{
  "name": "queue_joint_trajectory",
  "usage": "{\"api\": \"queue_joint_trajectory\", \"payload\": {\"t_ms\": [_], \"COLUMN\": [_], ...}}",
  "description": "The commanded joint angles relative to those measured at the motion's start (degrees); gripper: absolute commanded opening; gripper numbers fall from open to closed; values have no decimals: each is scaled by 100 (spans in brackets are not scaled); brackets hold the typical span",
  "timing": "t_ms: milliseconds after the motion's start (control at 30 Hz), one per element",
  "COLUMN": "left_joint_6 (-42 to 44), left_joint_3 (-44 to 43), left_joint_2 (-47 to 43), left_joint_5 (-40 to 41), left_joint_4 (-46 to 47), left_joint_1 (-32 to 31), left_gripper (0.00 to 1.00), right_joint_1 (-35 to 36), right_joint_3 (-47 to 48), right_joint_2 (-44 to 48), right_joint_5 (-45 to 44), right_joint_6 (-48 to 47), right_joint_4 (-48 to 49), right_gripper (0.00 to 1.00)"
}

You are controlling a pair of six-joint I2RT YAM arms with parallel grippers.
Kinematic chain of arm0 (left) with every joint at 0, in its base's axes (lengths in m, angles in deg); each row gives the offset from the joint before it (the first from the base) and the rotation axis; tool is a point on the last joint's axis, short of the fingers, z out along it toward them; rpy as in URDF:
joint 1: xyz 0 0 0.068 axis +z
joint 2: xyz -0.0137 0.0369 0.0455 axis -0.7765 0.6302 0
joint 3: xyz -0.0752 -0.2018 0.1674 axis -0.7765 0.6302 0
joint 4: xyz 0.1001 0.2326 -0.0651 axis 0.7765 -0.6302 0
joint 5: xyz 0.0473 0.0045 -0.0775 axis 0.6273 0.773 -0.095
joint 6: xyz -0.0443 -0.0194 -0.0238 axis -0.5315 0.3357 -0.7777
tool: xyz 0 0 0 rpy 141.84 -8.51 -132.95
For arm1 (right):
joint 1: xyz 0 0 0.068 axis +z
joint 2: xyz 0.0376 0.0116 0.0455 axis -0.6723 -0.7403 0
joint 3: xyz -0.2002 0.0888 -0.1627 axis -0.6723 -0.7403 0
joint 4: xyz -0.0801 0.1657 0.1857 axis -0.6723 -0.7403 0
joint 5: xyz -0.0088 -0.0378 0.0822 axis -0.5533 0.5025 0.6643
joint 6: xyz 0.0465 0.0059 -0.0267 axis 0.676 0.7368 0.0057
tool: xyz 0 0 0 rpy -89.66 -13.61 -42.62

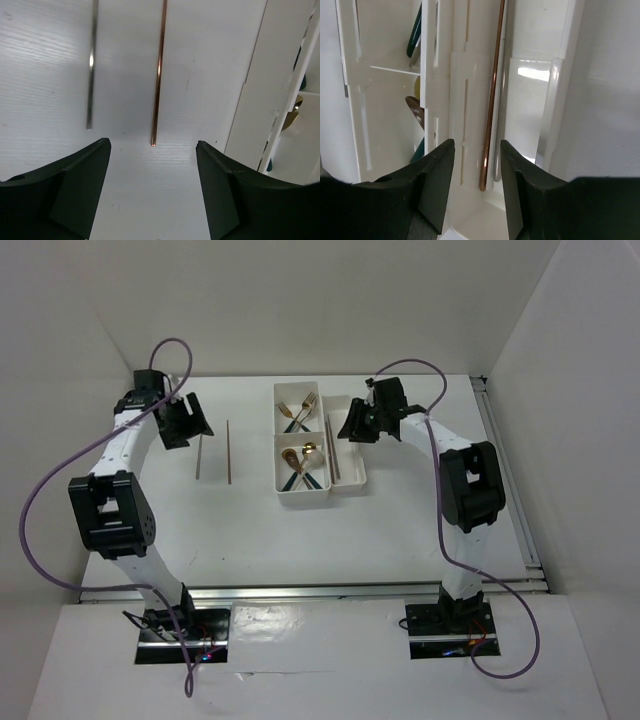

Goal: Sort the eating utensils into containers

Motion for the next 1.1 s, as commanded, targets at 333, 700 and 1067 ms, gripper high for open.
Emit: {"api": "queue_joint_trajectory", "payload": {"t_ms": [333, 700, 1067], "left_joint_6": [478, 257, 196], "left_joint_3": [-117, -1022, -444], "left_joint_2": [1205, 2331, 2595], "left_joint_5": [1479, 2034, 1806], "left_joint_4": [256, -69, 107], "left_joint_1": [-1177, -1547, -1653], "left_gripper": [78, 73, 52], "right_joint_1": [-422, -748, -968], "right_joint_3": [-87, -342, -236], "right_joint_2": [1122, 1430, 1325], "right_joint_5": [-26, 177, 282], "right_joint_6": [-724, -838, -838], "right_joint_4": [239, 239, 186], "right_gripper": [49, 49, 47]}}
